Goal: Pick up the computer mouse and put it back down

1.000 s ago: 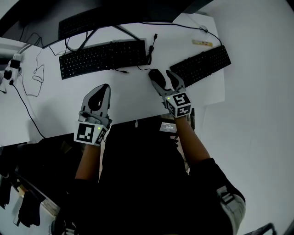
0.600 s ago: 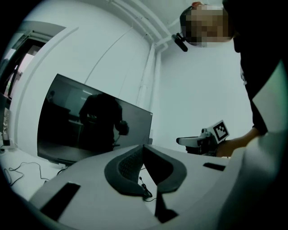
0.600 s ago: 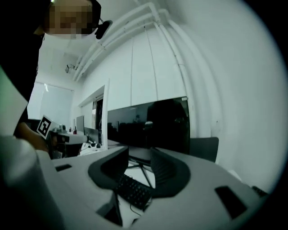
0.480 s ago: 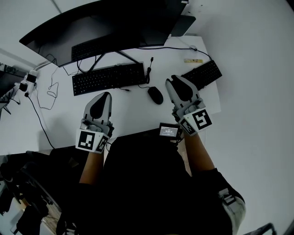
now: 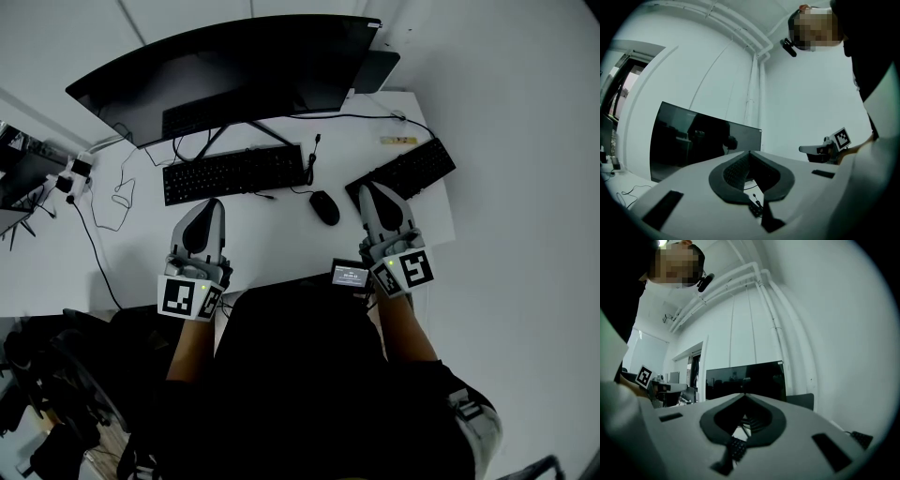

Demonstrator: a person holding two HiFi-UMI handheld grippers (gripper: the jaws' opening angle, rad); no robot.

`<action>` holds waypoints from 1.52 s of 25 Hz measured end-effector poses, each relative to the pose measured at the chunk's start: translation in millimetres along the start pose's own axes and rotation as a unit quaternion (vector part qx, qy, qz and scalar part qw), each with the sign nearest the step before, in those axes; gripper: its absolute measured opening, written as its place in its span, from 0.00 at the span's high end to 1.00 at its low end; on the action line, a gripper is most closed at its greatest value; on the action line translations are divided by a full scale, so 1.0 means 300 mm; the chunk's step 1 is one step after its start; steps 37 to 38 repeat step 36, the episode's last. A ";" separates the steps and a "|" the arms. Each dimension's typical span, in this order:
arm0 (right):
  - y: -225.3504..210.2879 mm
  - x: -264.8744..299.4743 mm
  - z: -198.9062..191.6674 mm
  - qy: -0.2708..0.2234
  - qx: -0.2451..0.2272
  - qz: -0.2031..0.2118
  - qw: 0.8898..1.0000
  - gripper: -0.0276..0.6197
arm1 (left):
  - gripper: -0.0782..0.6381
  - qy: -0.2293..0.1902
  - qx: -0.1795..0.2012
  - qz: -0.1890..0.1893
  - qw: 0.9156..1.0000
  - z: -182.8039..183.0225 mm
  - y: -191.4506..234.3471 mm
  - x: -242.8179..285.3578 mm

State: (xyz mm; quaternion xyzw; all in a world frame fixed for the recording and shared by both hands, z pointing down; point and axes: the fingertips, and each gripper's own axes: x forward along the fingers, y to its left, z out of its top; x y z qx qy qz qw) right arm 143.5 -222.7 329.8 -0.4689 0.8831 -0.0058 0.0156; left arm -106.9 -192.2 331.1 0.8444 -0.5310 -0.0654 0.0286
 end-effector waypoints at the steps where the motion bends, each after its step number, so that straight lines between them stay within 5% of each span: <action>1: 0.000 0.001 -0.006 0.002 -0.003 -0.001 1.000 0.95 | 0.90 0.002 0.001 0.002 1.000 -0.008 0.004 -0.001; 38: -0.071 0.066 -0.128 0.034 0.011 -0.026 0.999 0.95 | 0.90 0.047 -0.025 -0.023 0.998 -0.158 0.033 0.089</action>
